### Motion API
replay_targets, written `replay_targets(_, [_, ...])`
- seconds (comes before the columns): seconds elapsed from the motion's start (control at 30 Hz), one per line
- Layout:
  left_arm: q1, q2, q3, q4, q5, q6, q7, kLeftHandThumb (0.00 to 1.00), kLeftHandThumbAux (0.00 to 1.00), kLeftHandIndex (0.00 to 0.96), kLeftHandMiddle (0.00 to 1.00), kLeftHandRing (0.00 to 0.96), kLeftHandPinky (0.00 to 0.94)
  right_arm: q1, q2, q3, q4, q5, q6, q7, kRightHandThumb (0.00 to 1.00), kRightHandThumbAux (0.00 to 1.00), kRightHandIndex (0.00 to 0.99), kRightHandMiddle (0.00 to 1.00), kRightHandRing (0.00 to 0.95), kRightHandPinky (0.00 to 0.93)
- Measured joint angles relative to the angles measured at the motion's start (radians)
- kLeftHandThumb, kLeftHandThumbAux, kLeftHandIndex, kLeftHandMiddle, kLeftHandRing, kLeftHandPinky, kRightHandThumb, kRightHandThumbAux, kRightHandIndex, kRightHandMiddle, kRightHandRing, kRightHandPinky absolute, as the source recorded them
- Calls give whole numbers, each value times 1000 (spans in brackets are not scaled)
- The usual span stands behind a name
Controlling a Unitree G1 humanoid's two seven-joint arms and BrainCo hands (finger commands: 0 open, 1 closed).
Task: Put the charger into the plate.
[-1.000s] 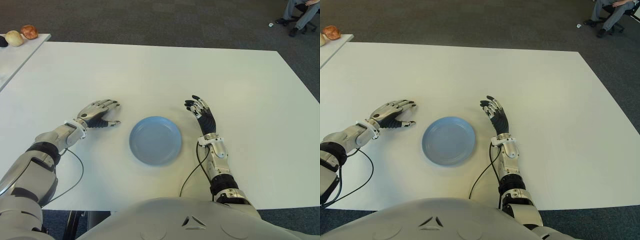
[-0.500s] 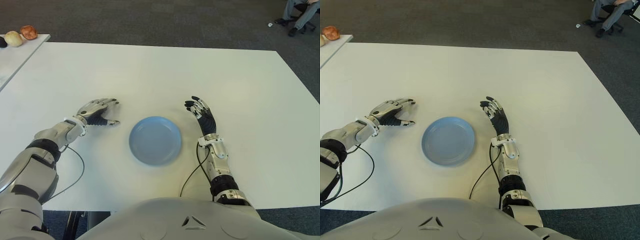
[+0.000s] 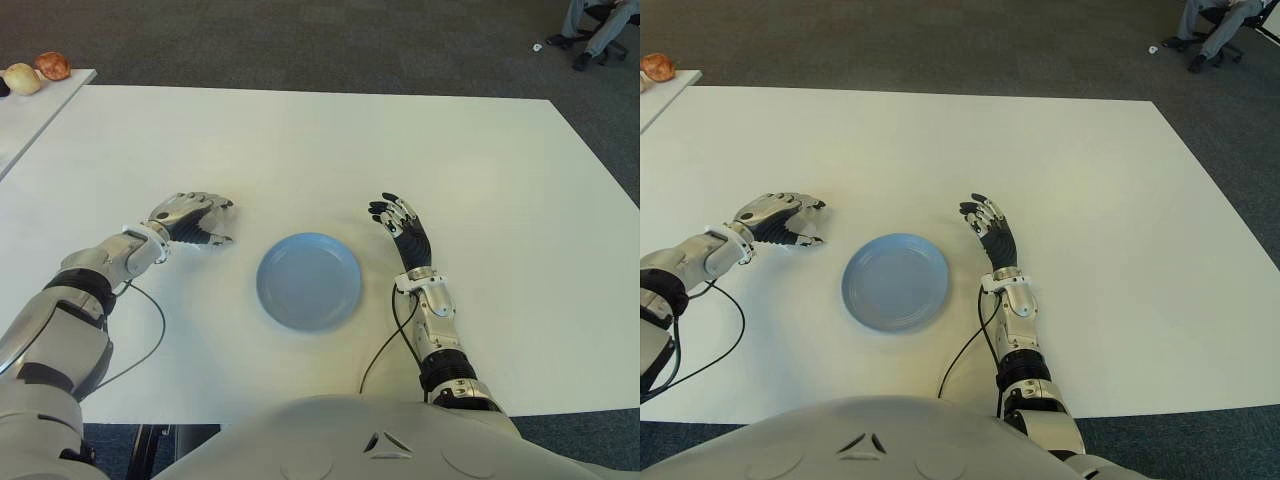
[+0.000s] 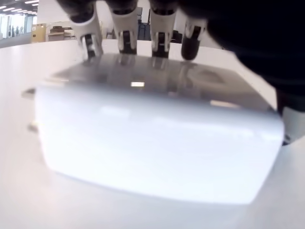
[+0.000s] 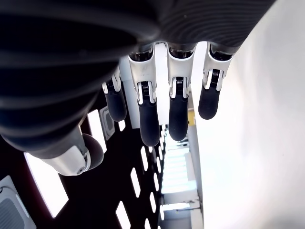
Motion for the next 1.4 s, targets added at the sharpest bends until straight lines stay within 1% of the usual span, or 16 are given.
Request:
replay_targets(0.07, [-2,5,-6,-3,8,2,13,624,449,377,642,649,630,0,0,0,0,0,1,0,0,593,188,332,288,245])
replay_targets(0.1, [-1,6,-8,-4,13,4,25,628,447,391,655,664,643,0,0,0,0,0,1,0,0,593,188,332,289,246])
replay_targets(0.17, [2,10,-12,-7,27,14,64,638,446,448,714,720,692,0,1,0,0,1,2,0,0,595,192,336,291,247])
replay_targets(0.2, [5,11,-16,-9,39,19,90,639,445,456,722,728,699,0,1,-1,0,1,2,0,0,595,192,336,291,248])
replay_targets(0.27, [7,12,-25,-10,58,29,129,629,453,487,752,757,750,0,1,-2,0,1,2,0,0,596,196,338,292,246])
replay_targets(0.4, [7,17,-49,-12,93,43,190,607,467,520,777,779,756,0,1,-2,0,1,2,0,0,594,197,337,289,237])
replay_targets(0.47, [9,19,-55,-12,105,48,213,601,511,576,802,800,754,0,1,-2,0,1,2,0,0,593,197,338,290,241])
replay_targets(0.6, [15,19,-77,-12,131,75,297,596,571,631,823,816,737,2,1,-1,-2,1,3,0,0,589,196,338,291,243])
replay_targets(0.63, [16,19,-81,-12,136,81,314,639,616,562,824,814,728,2,1,-1,-3,1,3,0,0,588,196,337,291,243])
replay_targets(0.67, [17,19,-85,-13,142,88,330,666,644,518,824,813,721,3,1,-1,-4,1,4,0,0,587,196,337,291,243])
replay_targets(0.7, [17,19,-90,-12,147,96,346,677,655,503,825,815,728,4,1,-1,-5,1,4,0,0,587,196,337,291,244])
replay_targets(0.77, [18,18,-100,-13,166,124,387,706,680,467,834,825,780,6,2,-1,-9,1,5,0,0,587,197,338,293,250])
replay_targets(0.97, [20,12,-131,-12,193,174,475,733,695,445,836,830,802,13,2,0,-16,1,7,0,0,585,196,340,295,250])
replay_targets(1.17, [26,11,-131,-12,193,196,505,743,696,442,856,848,864,18,2,1,-23,1,14,0,0,579,194,336,292,249])
replay_targets(1.4, [41,10,-126,-13,192,211,542,748,695,442,876,870,883,21,2,1,-29,1,18,-1,0,581,199,335,291,251])
